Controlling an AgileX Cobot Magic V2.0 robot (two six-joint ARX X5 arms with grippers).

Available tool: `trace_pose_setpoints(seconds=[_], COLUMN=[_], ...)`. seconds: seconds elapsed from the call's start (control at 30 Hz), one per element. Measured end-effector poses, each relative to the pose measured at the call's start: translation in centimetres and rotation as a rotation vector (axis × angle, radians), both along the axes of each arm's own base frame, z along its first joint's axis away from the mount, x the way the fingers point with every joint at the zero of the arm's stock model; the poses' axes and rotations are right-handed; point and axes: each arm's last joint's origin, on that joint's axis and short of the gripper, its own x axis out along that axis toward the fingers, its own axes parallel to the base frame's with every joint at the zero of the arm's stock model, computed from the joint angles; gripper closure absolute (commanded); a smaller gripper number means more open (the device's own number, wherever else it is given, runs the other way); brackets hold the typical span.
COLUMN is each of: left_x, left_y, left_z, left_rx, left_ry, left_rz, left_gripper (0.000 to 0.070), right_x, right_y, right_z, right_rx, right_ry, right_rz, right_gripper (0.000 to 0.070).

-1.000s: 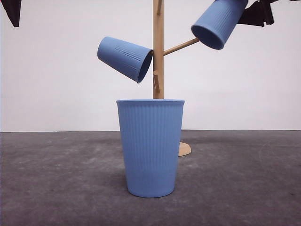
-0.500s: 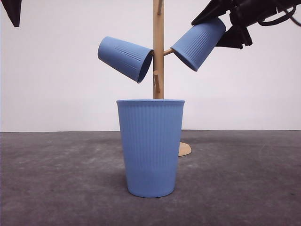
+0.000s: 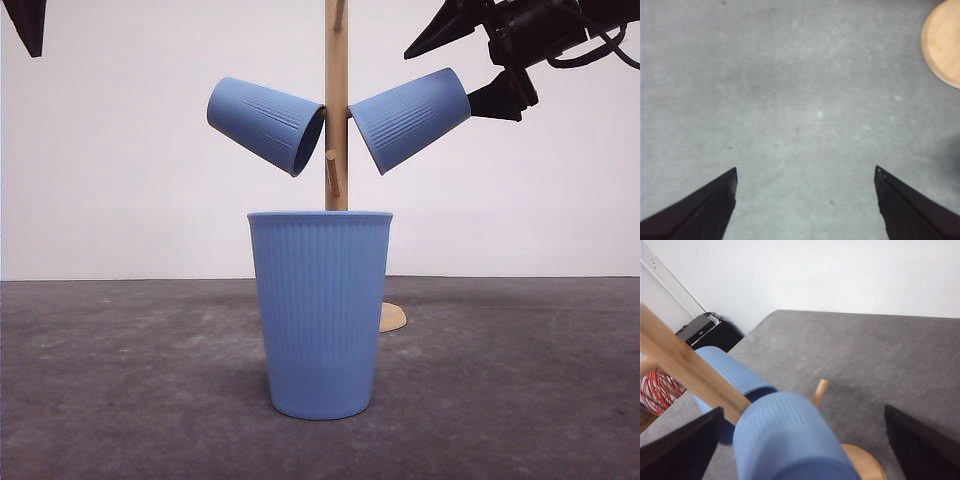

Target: Place three cups

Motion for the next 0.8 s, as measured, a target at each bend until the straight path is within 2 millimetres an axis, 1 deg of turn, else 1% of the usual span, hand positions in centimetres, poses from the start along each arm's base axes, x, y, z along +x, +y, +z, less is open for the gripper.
trace_pose_setpoints(seconds=[0.07,0.17,0.3,0.43,0.5,0.57,0.7,0.8], left_x=[0.0,0.0,-0.1,-0.3,-0.2,0.1,1.1,1.7], left_y=[-0.1,-0.2,-0.9,-2.2,-3.3,-4.7,-8.0,-10.5], left_z=[0.0,0.0,0.1,0.1,-0.1,-0.8,-3.2,-5.0], left_rx=[-0.028,-0.066,-0.122,-0.181,-0.197,-0.196,-0.165,-0.14], left_ry=[0.007,0.015,0.013,0.017,0.035,0.062,0.158,0.218], left_rz=[-0.016,-0.038,-0.088,-0.172,-0.22,-0.266,-0.353,-0.412], left_gripper=[0.0185,0.0185,0.0185,0.0186,0.0186,0.0186,0.0186,0.0186], right_x=[-0.4,-1.6,-4.4,-7.4,-8.9,-10.3,-12.6,-14.2], right_y=[-0.6,-2.0,-3.7,-4.1,-4.2,-4.1,-3.2,-2.2], right_z=[0.3,1.5,3.7,5.0,5.3,5.4,5.6,5.1], right_rx=[-0.001,-0.018,-0.095,-0.221,-0.302,-0.374,-0.43,-0.461], right_ry=[0.011,0.008,-0.016,-0.002,0.026,0.058,0.085,0.094], right_rz=[-0.013,-0.047,-0.128,-0.201,-0.232,-0.241,-0.186,-0.152], right_gripper=[0.0044,0.0044,0.0044,0.0044,0.0044,0.0044,0.0044,0.0044])
